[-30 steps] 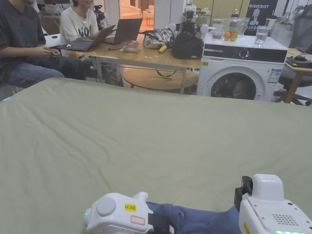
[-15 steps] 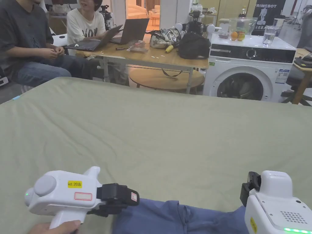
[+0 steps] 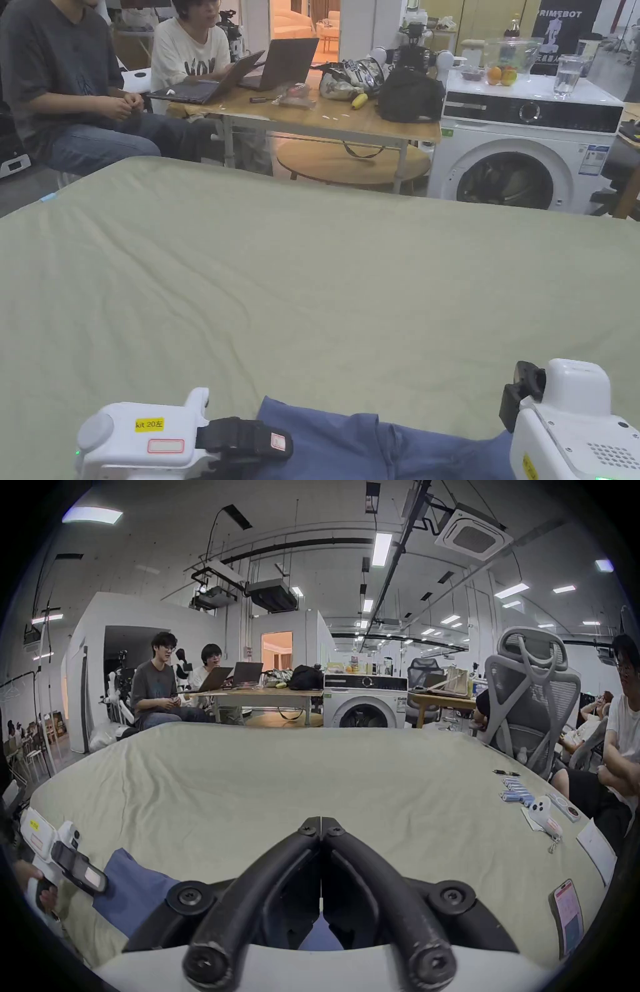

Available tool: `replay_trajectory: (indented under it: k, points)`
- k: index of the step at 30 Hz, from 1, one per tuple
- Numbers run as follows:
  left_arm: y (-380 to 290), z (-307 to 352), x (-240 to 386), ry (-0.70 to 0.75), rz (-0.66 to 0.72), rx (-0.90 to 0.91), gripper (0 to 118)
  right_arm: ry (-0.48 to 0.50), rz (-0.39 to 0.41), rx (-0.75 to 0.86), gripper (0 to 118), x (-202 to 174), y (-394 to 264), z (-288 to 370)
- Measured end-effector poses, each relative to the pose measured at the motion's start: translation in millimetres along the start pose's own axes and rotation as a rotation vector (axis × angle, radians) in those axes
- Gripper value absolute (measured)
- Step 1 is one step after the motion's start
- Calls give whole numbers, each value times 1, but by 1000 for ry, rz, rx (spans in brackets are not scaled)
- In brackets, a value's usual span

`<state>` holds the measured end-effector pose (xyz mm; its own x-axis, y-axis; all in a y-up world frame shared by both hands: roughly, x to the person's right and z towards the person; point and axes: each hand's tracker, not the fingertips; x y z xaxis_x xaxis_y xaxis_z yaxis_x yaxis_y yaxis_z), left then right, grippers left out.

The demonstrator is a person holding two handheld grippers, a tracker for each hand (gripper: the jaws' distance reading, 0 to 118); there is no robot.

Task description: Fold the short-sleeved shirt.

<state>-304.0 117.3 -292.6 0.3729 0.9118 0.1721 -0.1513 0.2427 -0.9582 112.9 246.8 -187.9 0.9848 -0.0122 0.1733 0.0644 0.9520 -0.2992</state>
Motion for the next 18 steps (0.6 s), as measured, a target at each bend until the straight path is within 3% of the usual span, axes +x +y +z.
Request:
replay_trajectory:
  k: [2,3,5,18]
  points:
    - [-1,-8,-2,73,20,17,21,0,-8,-5,0,1,0,1]
    - [-1,-8,-6,106,40,34,12,-1,-10,-6,0,2,0,1]
    - [-2,-5,-6,53,42,57,9,-5,-10,-4,0,4,0,3]
    - [20,73,81,197,-145,153,7,-13,24,40,0,2,16,3]
